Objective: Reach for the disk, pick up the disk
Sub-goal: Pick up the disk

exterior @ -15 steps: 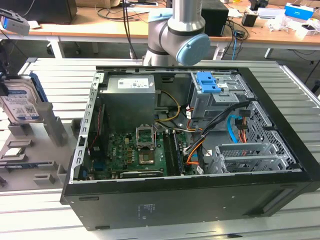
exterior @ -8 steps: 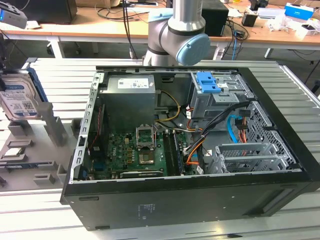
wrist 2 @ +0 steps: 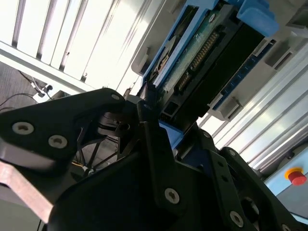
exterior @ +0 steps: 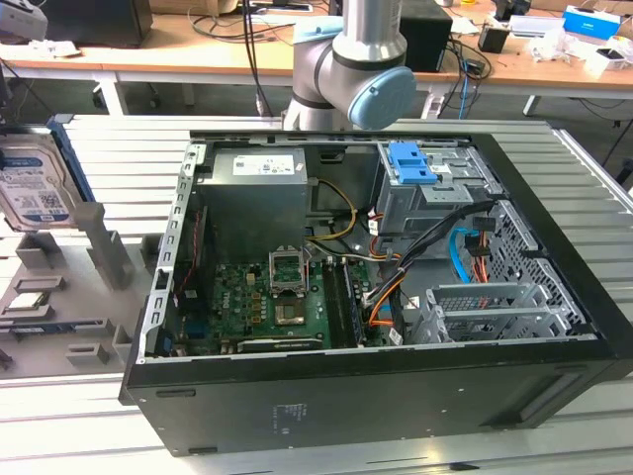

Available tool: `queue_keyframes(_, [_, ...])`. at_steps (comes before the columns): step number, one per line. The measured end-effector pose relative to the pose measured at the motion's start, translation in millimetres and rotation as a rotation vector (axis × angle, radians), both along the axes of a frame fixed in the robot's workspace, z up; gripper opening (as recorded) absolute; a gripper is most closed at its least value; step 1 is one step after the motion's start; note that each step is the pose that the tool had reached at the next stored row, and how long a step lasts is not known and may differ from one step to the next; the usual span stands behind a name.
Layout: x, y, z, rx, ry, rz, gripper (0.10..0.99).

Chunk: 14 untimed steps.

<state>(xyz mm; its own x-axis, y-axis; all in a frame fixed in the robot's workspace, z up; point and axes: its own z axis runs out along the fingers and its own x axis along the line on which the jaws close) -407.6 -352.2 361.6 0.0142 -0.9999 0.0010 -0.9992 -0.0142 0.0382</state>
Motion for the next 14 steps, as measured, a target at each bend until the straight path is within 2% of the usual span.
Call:
queue_keyframes(1, [0.0, 0.0, 2.4, 0.0, 0.0001, 0.0, 0.369])
queue_keyframes(5, [0.2, 0.0, 23.9, 0.0, 0.0, 0.0, 0.369])
queue_keyframes(14, [0.4, 0.0, 48.5, 0.0, 0.0001, 0.0, 0.369])
